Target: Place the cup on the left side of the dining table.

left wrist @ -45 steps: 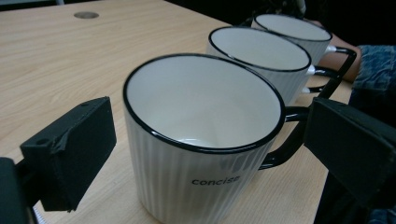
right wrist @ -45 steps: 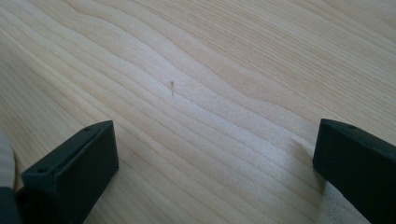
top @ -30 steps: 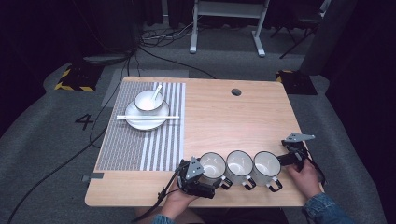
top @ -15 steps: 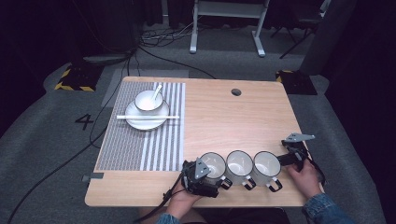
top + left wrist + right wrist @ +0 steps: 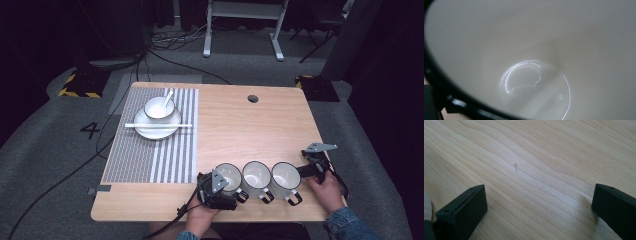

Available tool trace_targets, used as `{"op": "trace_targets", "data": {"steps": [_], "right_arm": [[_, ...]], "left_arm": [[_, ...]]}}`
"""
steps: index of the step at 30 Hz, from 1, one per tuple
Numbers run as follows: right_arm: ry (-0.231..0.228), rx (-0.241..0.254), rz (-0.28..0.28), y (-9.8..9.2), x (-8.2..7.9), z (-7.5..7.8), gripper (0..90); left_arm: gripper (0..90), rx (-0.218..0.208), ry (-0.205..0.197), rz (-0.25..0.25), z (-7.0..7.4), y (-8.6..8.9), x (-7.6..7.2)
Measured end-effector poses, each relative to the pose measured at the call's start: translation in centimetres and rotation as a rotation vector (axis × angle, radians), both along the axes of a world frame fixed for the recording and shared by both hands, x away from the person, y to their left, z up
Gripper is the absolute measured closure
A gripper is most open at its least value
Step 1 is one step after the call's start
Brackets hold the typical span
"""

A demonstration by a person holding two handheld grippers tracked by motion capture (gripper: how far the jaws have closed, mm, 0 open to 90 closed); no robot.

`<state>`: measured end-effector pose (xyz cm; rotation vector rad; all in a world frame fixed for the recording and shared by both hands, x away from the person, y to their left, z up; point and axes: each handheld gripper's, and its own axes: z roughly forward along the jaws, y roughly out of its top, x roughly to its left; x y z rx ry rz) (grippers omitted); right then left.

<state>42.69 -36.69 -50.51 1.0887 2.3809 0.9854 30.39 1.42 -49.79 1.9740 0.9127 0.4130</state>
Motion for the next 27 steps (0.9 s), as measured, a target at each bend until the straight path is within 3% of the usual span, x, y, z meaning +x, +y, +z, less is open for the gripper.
{"op": "trace_targets", "data": {"steps": [8, 12, 15, 20, 27], "right_arm": [[0.0, 0.0, 0.0, 0.0, 0.0, 0.0, 0.3], [0.0, 0.0, 0.0, 0.0, 0.0, 0.0, 0.2], [0.0, 0.0, 0.0, 0.0, 0.0, 0.0, 0.3], [0.0, 0.001, 0.0, 0.0, 0.0, 0.0, 0.3], [-0.001, 0.0, -0.002, 0.0, 0.0, 0.0, 0.3]], "left_arm": [[3.2, -0.008, 0.007, -0.012, 0.4, 0.4, 0.0], [3.3, 0.018, -0.028, -0.004, 0.9, 0.6, -0.2], [3.3, 0.009, -0.033, 0.006, 1.5, 0.8, -0.3], [3.2, 0.014, -0.081, 0.035, 2.8, 2.0, -0.4], [3.2, 0.009, -0.117, 0.071, 4.3, 3.7, -0.4]]}}
